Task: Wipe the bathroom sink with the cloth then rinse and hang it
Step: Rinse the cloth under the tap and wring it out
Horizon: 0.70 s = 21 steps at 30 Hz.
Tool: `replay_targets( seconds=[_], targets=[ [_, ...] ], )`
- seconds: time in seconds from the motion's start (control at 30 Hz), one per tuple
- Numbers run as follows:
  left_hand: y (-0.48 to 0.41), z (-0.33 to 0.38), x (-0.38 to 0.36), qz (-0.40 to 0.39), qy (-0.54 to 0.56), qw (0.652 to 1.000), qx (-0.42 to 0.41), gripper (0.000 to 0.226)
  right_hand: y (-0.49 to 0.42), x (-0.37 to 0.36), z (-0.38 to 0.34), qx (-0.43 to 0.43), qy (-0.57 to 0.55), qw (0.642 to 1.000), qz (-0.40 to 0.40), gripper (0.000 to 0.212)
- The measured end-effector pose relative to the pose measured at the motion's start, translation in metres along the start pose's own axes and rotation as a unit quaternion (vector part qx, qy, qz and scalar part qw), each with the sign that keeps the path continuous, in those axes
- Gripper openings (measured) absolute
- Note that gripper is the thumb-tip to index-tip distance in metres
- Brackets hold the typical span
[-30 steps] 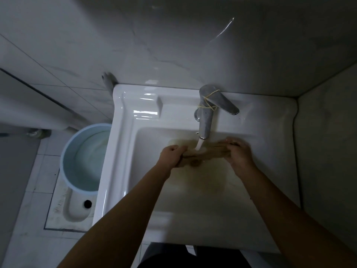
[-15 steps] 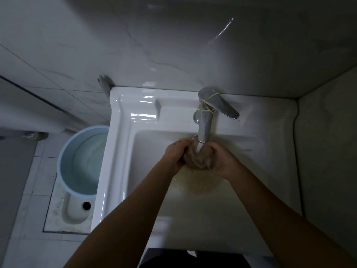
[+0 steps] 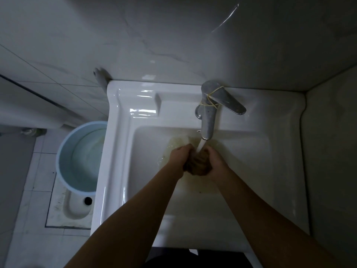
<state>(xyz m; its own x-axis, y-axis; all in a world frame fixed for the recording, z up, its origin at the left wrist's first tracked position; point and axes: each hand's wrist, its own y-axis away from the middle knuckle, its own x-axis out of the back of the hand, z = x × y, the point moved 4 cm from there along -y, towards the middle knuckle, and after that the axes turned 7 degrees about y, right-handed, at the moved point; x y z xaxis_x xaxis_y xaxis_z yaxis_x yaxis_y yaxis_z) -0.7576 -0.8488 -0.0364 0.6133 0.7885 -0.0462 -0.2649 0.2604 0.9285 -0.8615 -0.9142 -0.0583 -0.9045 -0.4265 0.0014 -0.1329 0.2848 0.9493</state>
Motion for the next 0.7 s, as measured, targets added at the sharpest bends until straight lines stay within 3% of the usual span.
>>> replay_targets(
  seconds=[0.1, 0.23, 0.33, 0.53, 0.63, 0.7],
  targets=[
    [-0.001, -0.004, -0.003, -0.001, -0.009, 0.999, -0.031, 0.017, -0.049, 0.012, 0.017, -0.003, 0.027, 1.000, 0.000, 0.053],
    [0.000, -0.005, -0.007, 0.017, 0.022, 0.998, -0.049, 0.028, 0.002, -0.007, 0.002, -0.012, -0.010, 1.000, 0.012, 0.037],
    [0.004, 0.002, -0.007, 0.049, 0.041, 0.996, -0.065, 0.024, 0.007, -0.009, -0.010, 0.023, -0.020, 0.999, 0.029, 0.039],
    [0.010, 0.015, -0.010, 0.100, 0.059, 0.986, -0.122, 0.030, 0.008, -0.004, -0.042, 0.117, 0.110, 0.984, 0.078, 0.023],
    [0.009, 0.024, -0.007, 0.095, 0.076, 0.982, -0.142, 0.031, 0.009, 0.002, -0.045, 0.108, 0.106, 0.987, 0.050, 0.021],
    [0.010, 0.031, -0.004, 0.060, 0.069, 0.980, -0.176, 0.018, 0.010, 0.009, -0.035, 0.076, 0.115, 0.990, 0.017, 0.017]
  ],
)
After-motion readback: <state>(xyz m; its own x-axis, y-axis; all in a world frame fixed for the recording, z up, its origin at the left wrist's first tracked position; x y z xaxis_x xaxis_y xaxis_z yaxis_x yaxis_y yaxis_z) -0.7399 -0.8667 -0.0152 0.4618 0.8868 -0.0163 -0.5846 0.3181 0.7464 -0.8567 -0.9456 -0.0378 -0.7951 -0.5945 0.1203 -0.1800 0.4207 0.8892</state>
